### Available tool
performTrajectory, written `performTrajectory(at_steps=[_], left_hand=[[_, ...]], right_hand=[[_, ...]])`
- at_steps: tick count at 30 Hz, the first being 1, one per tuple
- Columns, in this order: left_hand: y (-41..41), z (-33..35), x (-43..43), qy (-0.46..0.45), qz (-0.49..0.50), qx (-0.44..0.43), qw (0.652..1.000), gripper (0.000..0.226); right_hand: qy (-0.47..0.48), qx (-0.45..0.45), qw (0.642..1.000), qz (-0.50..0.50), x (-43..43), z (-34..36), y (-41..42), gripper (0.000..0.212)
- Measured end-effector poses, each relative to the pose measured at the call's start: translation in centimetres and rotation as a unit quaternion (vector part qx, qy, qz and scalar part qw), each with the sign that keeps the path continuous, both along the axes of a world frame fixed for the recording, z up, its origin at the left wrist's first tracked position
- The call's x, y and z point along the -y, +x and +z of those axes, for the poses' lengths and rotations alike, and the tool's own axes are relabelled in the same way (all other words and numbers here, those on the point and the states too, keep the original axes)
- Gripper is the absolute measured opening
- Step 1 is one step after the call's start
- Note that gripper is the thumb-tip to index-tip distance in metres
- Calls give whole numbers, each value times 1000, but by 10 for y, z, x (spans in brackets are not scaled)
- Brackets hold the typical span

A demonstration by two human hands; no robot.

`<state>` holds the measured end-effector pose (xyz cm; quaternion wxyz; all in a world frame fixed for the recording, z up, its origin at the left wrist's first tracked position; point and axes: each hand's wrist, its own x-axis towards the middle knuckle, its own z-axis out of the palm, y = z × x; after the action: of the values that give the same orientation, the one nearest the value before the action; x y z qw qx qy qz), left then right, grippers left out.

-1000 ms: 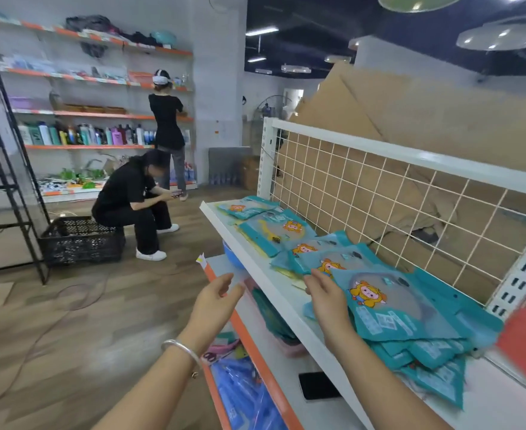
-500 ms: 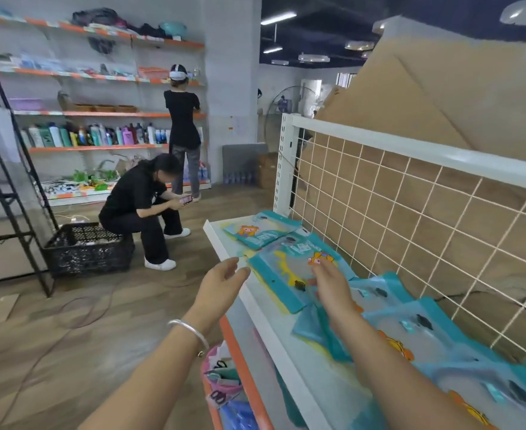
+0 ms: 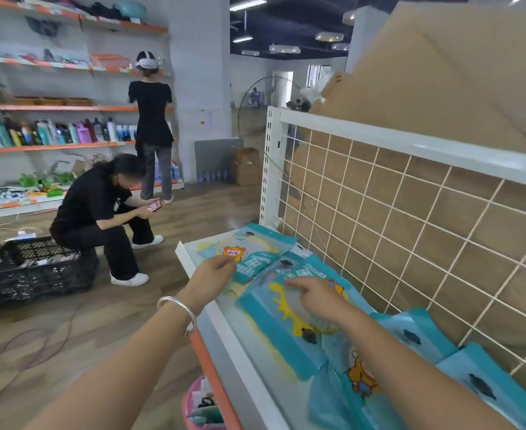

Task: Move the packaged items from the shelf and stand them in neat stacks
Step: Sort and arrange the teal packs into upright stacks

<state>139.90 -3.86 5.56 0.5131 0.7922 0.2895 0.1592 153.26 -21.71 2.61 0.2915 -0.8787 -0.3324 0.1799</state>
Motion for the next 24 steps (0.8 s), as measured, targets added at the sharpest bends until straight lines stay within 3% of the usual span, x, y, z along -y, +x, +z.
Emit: performTrajectory(at_steps=[3,5,7,9,12,18,24], left_hand=[[29,-3,-34,-2,-23,-23,999,15],[50,-4,-55,17,-52,-50,997,21],[68,-4,-74,34,-66,-77,994,23],[85,-9,-93,57,-72,-106,990,20],[106,-13,-118,107,-85,-147,980,33],[140,-21,-150,182,-114,-223,951,42],[159,-35,-164,145,-125,-283,940,47]], right_hand=[[-154,56,984,66,-22,-4,18,65],[-291,97,943,129,-38,-2,28,67],[-367,126,905,172,-55,5,37,65],[-396,143,887,191,-67,17,45,73],[-439,169,857,209,-77,32,47,81],[-481,149,844,184,-76,35,63,69],[-459,139,861,167,-68,33,75,59]])
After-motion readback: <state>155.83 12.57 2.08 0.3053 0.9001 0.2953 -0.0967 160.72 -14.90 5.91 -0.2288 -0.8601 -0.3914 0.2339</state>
